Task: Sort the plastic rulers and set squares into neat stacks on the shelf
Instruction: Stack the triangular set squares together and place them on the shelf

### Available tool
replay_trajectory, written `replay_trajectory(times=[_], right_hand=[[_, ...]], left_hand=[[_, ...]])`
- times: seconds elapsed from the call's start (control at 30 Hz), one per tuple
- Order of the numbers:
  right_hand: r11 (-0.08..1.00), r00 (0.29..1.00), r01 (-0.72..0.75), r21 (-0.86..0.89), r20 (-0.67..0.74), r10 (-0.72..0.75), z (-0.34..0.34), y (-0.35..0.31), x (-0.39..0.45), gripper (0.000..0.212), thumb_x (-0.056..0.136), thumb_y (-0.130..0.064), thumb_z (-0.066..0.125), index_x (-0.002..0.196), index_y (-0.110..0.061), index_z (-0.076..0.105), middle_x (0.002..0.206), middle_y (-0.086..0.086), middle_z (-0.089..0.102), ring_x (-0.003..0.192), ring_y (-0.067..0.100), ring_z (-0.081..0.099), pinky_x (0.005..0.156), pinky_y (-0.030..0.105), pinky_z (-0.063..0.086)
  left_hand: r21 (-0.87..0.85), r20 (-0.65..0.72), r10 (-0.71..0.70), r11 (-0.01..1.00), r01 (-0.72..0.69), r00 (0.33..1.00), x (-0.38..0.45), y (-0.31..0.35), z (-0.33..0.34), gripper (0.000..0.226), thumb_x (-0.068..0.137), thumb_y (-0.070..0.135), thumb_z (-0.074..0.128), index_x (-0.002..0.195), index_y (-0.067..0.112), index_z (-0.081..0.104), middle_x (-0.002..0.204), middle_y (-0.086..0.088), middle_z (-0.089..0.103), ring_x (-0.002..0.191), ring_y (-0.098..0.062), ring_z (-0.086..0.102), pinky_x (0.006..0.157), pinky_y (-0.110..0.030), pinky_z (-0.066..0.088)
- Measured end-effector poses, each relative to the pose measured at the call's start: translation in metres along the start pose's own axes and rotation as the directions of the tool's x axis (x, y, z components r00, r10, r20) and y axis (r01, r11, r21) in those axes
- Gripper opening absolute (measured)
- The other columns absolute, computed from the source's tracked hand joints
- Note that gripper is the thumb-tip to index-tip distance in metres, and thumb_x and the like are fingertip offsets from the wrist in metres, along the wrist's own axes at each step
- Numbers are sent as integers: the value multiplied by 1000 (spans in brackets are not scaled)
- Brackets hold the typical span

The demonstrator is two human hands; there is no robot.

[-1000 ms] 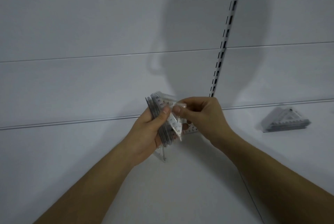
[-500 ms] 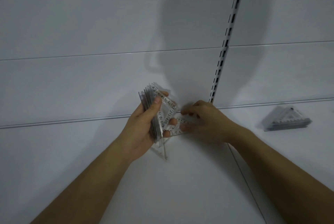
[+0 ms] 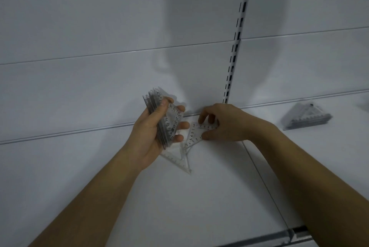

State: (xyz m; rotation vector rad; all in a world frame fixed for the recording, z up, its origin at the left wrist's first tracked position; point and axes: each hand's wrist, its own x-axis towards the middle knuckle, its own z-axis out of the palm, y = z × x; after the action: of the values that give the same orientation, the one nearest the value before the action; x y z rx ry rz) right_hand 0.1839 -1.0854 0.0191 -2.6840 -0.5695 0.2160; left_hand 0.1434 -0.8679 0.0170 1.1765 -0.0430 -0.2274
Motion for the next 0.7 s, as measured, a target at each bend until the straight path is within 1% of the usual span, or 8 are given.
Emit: replay_trajectory(times=[0.07, 0.13, 0.2, 0.3, 0.4, 0.53, 0.63, 0.7], right_hand=[[1000, 1000, -15, 17, -4, 15, -1, 0, -4, 38, 81, -39, 79, 114, -29, 62, 100, -8, 58, 82, 5, 54, 76, 25, 48], [1000, 1000, -27, 14, -12, 27, -2, -1, -8, 38, 81, -39, 80, 113, -28, 62, 98, -8, 58, 82, 6, 54, 76, 26, 49], [999, 998, -54, -5, -18, 53, -5, -1, -16, 37, 81, -40, 80, 111, -27, 62, 96, -10, 58, 81, 5, 54, 75, 26, 49], [991, 991, -127, -40, -42, 126, -9, 8, -42, 33, 81, -44, 79, 106, -28, 64, 93, -11, 61, 82, 7, 57, 75, 29, 51], [980, 981, -179, -89, -94, 171, -5, 14, -86, 29, 84, -44, 76, 104, -27, 66, 91, -12, 62, 83, 9, 56, 72, 29, 49], [962, 965, -232, -141, -162, 209, 3, 18, -144, 31, 92, -45, 67, 115, -24, 65, 94, -10, 61, 79, 6, 53, 75, 28, 47], [964, 966, -204, -168, -196, 170, 10, 20, -183, 45, 95, -50, 58, 130, -23, 63, 104, -7, 56, 88, 12, 56, 82, 28, 47], [967, 977, -172, -188, -155, 144, 11, 16, -206, 66, 89, -65, 52, 140, -24, 56, 113, -7, 51, 99, 12, 53, 89, 30, 48]], left_hand=[[84, -18, 12, 996, -10, 1000, 3, -9, 1, 36, 88, 37, 60, 117, 16, 58, 114, -13, 70, 81, -31, 71, 64, -40, 60], [177, -25, 38, 984, -33, 999, 6, -16, 2, 37, 87, 36, 64, 117, 15, 60, 115, -16, 68, 91, -39, 70, 80, -49, 59], [214, -15, 42, 976, -38, 999, 5, -19, 3, 39, 86, 36, 65, 118, 14, 59, 115, -15, 68, 97, -41, 70, 88, -52, 57], [241, 16, 74, 968, -75, 997, 3, -18, 3, 32, 89, 31, 62, 114, 13, 56, 111, -15, 63, 86, -36, 71, 84, -46, 59], [279, 39, 106, 954, -113, 994, 1, -20, 0, 22, 92, 28, 61, 109, 15, 57, 110, -15, 62, 80, -30, 71, 80, -42, 59], [271, 79, 152, 948, -168, 985, -5, -20, 4, 11, 98, 19, 57, 108, 14, 56, 107, -12, 64, 76, -26, 71, 75, -40, 60], [169, 98, 167, 969, -182, 981, -10, -18, 9, 24, 93, 22, 59, 113, 11, 52, 107, -13, 64, 76, -29, 70, 76, -41, 60], [114, 130, 163, 977, -178, 978, -13, -17, 13, 18, 95, 22, 56, 110, 13, 52, 107, -15, 63, 77, -31, 70, 75, -42, 61]])
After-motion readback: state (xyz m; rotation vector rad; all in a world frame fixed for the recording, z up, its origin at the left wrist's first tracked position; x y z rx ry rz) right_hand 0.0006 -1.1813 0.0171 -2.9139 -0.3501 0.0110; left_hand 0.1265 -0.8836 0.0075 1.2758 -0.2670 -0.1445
